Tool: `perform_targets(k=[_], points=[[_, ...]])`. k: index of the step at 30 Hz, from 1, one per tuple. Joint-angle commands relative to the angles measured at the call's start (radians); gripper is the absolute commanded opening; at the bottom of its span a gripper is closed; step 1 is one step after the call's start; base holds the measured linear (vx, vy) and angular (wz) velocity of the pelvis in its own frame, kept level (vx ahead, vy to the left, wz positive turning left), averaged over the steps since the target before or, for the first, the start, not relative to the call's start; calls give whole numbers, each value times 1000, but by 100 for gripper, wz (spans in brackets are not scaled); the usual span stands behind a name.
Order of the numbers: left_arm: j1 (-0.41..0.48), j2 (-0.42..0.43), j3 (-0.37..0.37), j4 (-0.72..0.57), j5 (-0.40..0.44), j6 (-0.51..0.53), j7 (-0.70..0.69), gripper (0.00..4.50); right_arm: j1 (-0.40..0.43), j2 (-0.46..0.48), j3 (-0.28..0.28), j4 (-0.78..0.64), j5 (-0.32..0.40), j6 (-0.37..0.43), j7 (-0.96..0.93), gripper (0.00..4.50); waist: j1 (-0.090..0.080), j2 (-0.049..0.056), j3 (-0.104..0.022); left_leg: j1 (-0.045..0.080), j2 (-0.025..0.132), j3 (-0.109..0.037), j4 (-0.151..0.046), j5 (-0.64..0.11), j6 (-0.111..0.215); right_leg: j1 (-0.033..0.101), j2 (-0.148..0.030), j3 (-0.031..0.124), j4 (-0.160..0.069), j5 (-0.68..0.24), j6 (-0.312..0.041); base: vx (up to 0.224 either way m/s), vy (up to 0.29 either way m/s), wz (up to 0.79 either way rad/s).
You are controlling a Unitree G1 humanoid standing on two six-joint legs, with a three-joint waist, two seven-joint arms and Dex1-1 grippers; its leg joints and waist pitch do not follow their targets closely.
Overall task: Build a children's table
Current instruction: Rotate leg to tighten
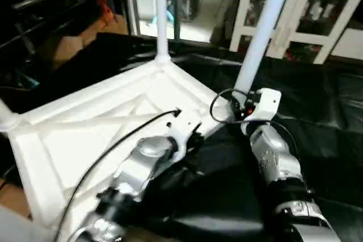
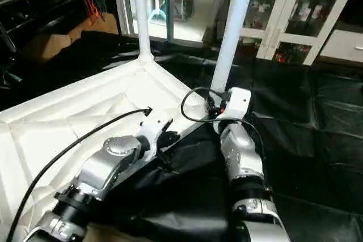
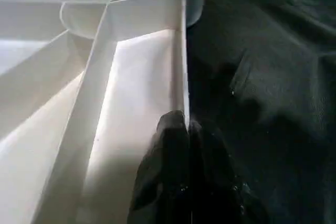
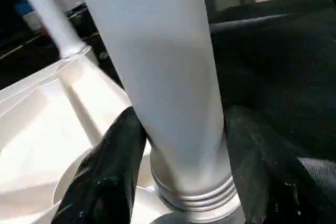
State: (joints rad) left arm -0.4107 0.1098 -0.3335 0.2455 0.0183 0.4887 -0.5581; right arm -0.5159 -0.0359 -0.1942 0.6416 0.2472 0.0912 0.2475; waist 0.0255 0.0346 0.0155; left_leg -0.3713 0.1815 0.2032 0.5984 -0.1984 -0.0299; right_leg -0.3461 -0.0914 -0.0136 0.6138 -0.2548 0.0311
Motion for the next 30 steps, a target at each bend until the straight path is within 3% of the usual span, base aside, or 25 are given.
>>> perform_targets(k=[1, 2, 3, 4, 5, 6, 7, 9, 12, 16, 20, 23, 30], points=[[34, 37, -87, 2, 8, -71, -129, 0, 29, 3, 71, 42, 19, 35, 130, 199, -10, 2, -33, 14, 40, -33, -82, -210, -27, 5, -34, 15, -74, 27, -177, 0, 0, 0], [42, 58, -91, -1, 13, -90, -143, 0, 29, -12, 69, 33, 18, 28, 147, 199, -12, -1, -33, 12, 40, -30, -81, -197, -15, 8, -34, 16, -72, 56, -184, 52, -20, -2], [71, 126, -95, -22, 10, -140, -206, 0, 32, -61, 64, 7, 27, 17, 217, 255, -9, -3, -35, 9, 36, -35, -76, -153, 7, 14, -33, 14, -67, 104, -186, 52, -20, -2], [104, 205, -89, -44, 2, -177, -282, 0, 37, -121, 61, -22, 44, 22, 314, 255, -16, 0, -38, 5, 37, -33, -71, -126, 35, 15, -35, 14, -60, 151, -201, 0, 0, 0], [104, 205, -89, -44, 2, -177, -282, 0, 37, -121, 61, -22, 44, 22, 314, 269, -21, 5, -39, 6, 41, -33, -70, -107, 56, 12, -34, 12, -58, 190, -217, 0, 0, 0], [136, 288, -41, -74, -27, -181, -354, 0, 60, -223, 97, -62, 40, 24, 483, 278, -23, 5, -36, 7, 41, -32, -70, -103, 63, 9, -31, 11, -57, 195, -226, 0, 0, 0], [151, 317, -14, -93, -48, -175, -386, 0, 75, -269, 122, -80, 30, 24, 557, 278, -22, 4, -41, 7, 43, -32, -66, -84, 75, 15, -30, 8, -53, 218, -241, 0, 0, 0], [165, 349, 8, -117, -79, -168, -417, 0, 91, -317, 153, -92, 4, 11, 632, 297, -22, 4, -36, 9, 45, -28, -63, -53, 101, 8, -29, 8, -47, 259, -268, 0, 0, 0], [168, 392, 27, -127, -96, -162, -436, 0, 100, -366, 184, -88, -30, -30, 692, 308, -24, 1, -32, 10, 45, -24, -66, -71, 104, 6, -31, 8, -51, 214, -284, 0, 0, 0], [148, 407, 49, -99, -107, -189, -425, 0, 97, -372, 170, -113, 32, -11, 761, 293, -23, -2, -25, 13, 49, -22, -72, -128, 87, 3, -34, 14, -58, 119, -301, 0, 0, 0], [151, 402, 53, -113, -116, -179, -437, 0, 84, -358, 154, -107, 71, 23, 753, 272, -21, 0, -28, 11, 47, -22, -68, -84, 92, 4, -34, 15, -51, 169, -310, 0, 0, 0], [155, 403, 46, -123, -122, -174, -441, 0, 91, -342, 160, -109, 74, 28, 767, 253, -19, -3, -28, 7, 47, -21, -64, -51, 115, 4, -36, 16, -47, 212, -314, 0, 0, 0], [156, 406, 43, -124, -130, -172, -445, 0, 110, -318, 149, -115, 109, 71, 738, 209, -19, -2, -25, 10, 49, -21, -65, -60, 110, 2, -34, 15, -49, 184, -313, 0, 0, 0]])
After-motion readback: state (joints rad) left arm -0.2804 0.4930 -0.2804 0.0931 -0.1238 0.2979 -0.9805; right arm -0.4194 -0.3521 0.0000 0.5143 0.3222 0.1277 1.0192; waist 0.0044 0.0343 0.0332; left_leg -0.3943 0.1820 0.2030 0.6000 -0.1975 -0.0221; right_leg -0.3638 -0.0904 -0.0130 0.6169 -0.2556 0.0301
